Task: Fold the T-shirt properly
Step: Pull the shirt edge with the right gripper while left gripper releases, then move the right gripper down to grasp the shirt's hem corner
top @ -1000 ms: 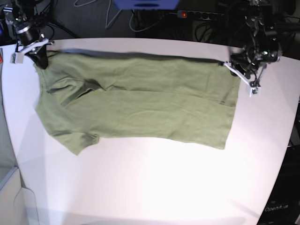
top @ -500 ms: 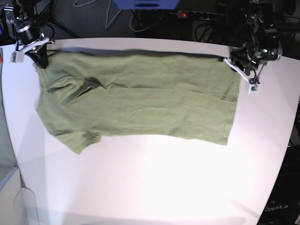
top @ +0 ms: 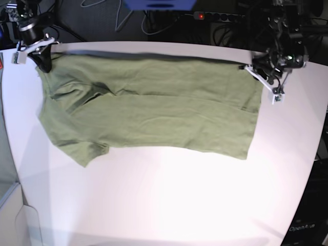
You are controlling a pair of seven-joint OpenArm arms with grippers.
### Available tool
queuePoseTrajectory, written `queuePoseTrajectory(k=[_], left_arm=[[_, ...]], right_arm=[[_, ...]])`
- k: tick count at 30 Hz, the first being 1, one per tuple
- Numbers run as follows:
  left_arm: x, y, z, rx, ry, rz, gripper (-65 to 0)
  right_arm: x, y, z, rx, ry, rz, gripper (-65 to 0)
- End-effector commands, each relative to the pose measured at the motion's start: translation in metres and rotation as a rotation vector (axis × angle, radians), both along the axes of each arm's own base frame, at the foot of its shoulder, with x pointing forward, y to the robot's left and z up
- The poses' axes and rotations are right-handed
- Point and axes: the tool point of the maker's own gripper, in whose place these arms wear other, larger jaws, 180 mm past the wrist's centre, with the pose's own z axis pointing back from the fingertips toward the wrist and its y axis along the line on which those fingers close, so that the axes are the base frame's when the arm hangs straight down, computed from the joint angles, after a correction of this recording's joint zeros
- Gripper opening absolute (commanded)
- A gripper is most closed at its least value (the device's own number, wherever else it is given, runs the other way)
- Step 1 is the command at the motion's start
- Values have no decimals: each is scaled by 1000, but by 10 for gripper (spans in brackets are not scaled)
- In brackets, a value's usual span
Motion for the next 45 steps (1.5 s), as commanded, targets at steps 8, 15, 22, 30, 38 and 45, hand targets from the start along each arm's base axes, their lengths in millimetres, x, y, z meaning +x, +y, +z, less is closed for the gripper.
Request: queuePoseTrajectory(k=[8,15,22,30,38,45], left_arm=[[-5,0,-3,10,34,4,-617],[-6,2,-3,13,34,5,-617],[11,20,28,45,-111,64,-617],[37,13,63,62,-257,45,-617],[67,9,84,49,-348,54,-615],[95,15,125,70,-477,65,-613]], right_arm=[[6,9,18,12,-52,43,-647],[16,18,30,22,-91,66,-646],[28,28,48,29,-142,107,-646],[28,29,47,28,-136,112,-646],[48,27,66,-21,-151,198,-643],[121,25,93,-178,-44,377,-641]])
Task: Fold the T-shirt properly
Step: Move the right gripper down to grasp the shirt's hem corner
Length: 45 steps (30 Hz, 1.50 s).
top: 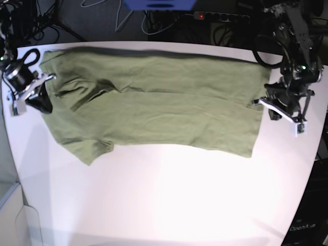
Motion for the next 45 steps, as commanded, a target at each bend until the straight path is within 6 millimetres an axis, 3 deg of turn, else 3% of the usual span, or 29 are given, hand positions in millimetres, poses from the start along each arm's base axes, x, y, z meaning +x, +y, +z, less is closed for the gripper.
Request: queuePoseTrajectory(k=[1,4,6,9,12,14,18,22,27,35,40,45], left_arm=[[12,3,16,15,-62,-3,-613],[19,3,20,15,-73,-1,-613],[18,3,19,10,-50,-2,-613],[19,2,19,5,-22,-1,-613],[19,2,19,4,-10,-2,-613],[19,2,19,6,-9,-2,-614],[17,3,18,6,-4,-1,-614],[15,3,16,6,2,2,-615],[13,3,14,6,11,3,-616],[11,3,12,6,15,3,-616],[12,3,13,3,11,5,-616],[14,3,15,3,6,5,-616]], right_arm=[[25,-2,23,-11,-66,14,-641],[62,-7,43,-50,-72,39,-615],[81,-9,55,-64,-77,61,-559],[112,-4,56,-46,-53,108,-443],[136,-1,40,-34,0,147,-357],[146,13,20,-65,54,214,-321],[163,23,-13,-119,129,201,-302],[172,35,-32,-125,138,198,-300],[180,40,-38,-72,120,169,-300],[187,29,-41,-26,113,110,-300],[182,30,-47,-23,129,110,-286],[165,41,-68,-7,169,124,-286]])
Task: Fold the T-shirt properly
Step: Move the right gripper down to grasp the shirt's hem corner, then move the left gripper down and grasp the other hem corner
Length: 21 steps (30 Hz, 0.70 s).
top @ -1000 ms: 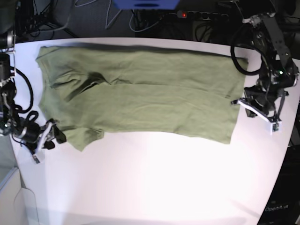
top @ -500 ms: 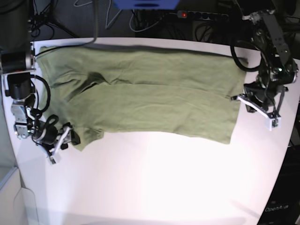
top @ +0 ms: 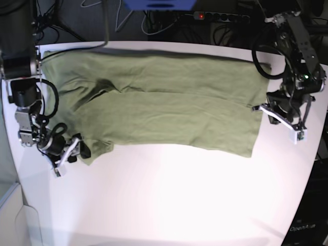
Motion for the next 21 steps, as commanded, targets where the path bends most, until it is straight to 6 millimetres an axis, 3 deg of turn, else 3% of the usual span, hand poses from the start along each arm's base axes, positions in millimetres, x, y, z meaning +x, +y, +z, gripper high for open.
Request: queuePoseTrajectory(k=[1,6,12,16,21], left_arm=[[8,3,12,12,-47,3,-616],[18,4,21,14,-77,5,-616],[28,4,32,11,-94,4,-616],[39,7,38,8,-94,8,-616],[62,23,21,-29,-44,41,-614]], right_arm=[[2,-5,4,-23,8,12,-286],[-6,6,-6,-4,26,20,-319],[-8,6,-8,-4,31,20,-650],[-6,3,-5,-7,26,16,-641],[-4,3,-4,-9,21,17,-641]])
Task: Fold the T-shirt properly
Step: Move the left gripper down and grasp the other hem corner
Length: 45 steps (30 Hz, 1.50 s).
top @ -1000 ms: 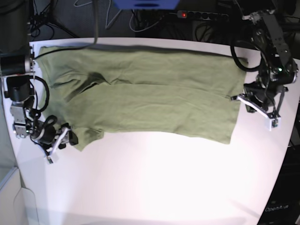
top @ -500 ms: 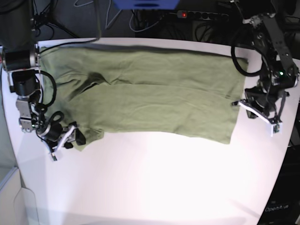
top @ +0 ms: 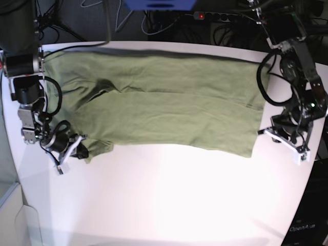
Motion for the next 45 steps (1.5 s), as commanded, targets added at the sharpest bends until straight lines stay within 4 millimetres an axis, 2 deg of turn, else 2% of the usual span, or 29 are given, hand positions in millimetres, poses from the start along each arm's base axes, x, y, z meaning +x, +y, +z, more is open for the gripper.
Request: queuePoseTrajectory(k=[1,6,7,8,12,13,14,18,22,26,32,36,42,45], left_arm=[[16,8,15,9,-52,11,-614],[36,17,-1,-27,-60,44,-608],[40,19,-1,-25,-80,51,-585],[43,20,-4,-26,-95,57,-540],[51,25,-11,-28,-144,79,-285],[52,25,-12,-29,-155,83,-233],[54,26,-13,-27,-165,85,-208],[58,29,-30,-37,-179,104,-205],[70,31,-47,-63,-174,122,-204],[80,6,-65,-51,-153,48,-204],[91,-23,-64,-26,-188,-38,-204],[98,-25,-58,-28,-203,-39,-204],[101,-17,-82,-51,-128,-10,-204],[104,-16,-82,-44,-158,-6,-204]], right_arm=[[1,-7,2,-41,19,20,-641],[1,-7,2,-41,19,20,-641],[1,-7,2,-41,19,20,-641],[1,-7,2,-41,19,20,-641],[1,-7,2,-41,19,20,-643],[1,-7,2,-42,19,21,-643],[1,-8,2,-43,19,21,-643],[1,-8,2,-43,19,21,-643],[1,-11,2,-48,21,19,-643],[0,-11,2,-50,24,20,-643],[0,-11,2,-50,26,21,-643],[0,-11,2,-50,26,21,-643],[0,-9,1,-48,26,23,-643],[0,-9,1,-48,26,23,-643]])
